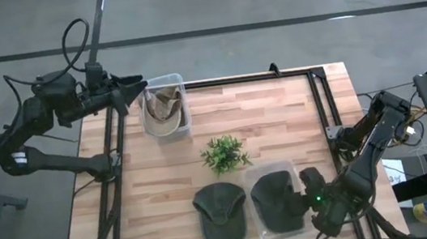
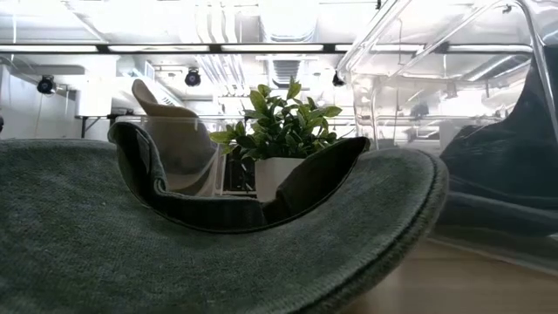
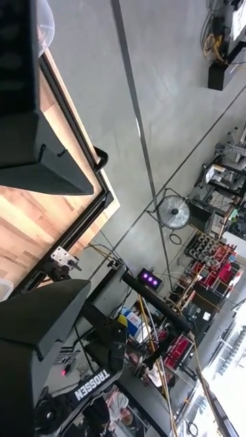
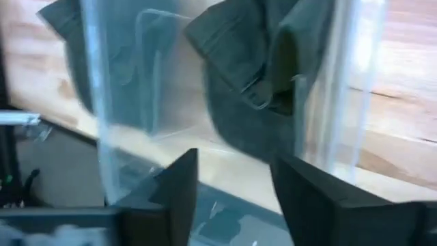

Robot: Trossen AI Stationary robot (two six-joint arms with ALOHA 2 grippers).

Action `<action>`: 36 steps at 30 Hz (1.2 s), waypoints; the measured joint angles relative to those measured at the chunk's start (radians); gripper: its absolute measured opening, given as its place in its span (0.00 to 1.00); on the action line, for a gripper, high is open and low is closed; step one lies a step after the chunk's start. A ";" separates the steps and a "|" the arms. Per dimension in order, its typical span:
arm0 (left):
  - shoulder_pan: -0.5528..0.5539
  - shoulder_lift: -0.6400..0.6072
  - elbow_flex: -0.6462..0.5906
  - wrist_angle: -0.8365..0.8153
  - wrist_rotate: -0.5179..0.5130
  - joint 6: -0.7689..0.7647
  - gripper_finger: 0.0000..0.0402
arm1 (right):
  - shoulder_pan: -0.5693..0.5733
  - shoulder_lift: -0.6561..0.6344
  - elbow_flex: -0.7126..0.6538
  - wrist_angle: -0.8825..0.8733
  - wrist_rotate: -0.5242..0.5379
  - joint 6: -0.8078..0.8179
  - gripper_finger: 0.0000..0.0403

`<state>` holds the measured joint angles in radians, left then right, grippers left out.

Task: Pick & Place hat
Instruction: Put the green cap into the bottom transparent bin

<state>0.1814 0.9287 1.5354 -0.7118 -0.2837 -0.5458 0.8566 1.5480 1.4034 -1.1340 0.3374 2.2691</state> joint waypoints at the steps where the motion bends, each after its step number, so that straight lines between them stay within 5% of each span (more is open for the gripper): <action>1: 0.000 0.000 0.000 -0.003 0.008 -0.004 0.51 | 0.000 -0.002 0.005 0.010 0.007 -0.018 0.45; 6: 0.000 0.008 -0.002 -0.052 0.119 -0.038 0.51 | -0.001 -0.010 0.084 0.008 0.162 -0.126 0.59; 13: -0.001 0.044 -0.003 -0.218 0.404 -0.203 0.51 | -0.039 -0.039 0.171 -0.001 0.359 -0.331 0.66; 21: -0.026 0.090 -0.034 -0.434 0.482 -0.350 0.51 | -0.163 -0.125 0.198 -0.042 0.539 -0.666 0.65; 28: -0.136 0.096 -0.259 -0.353 0.486 -0.559 0.51 | -0.322 -0.239 0.198 -0.041 0.557 -1.003 0.63; 33: -0.293 0.097 -0.460 -0.123 0.477 -0.840 0.51 | -0.443 -0.341 0.198 -0.038 0.556 -1.183 0.65; 36: -0.422 0.112 -0.558 0.079 0.384 -0.992 0.51 | -0.482 -0.395 0.198 -0.038 0.555 -1.267 0.65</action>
<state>-0.2408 1.0403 0.9773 -0.6332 0.1001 -1.5378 0.3748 1.1527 1.6016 -1.1717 0.8925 1.0016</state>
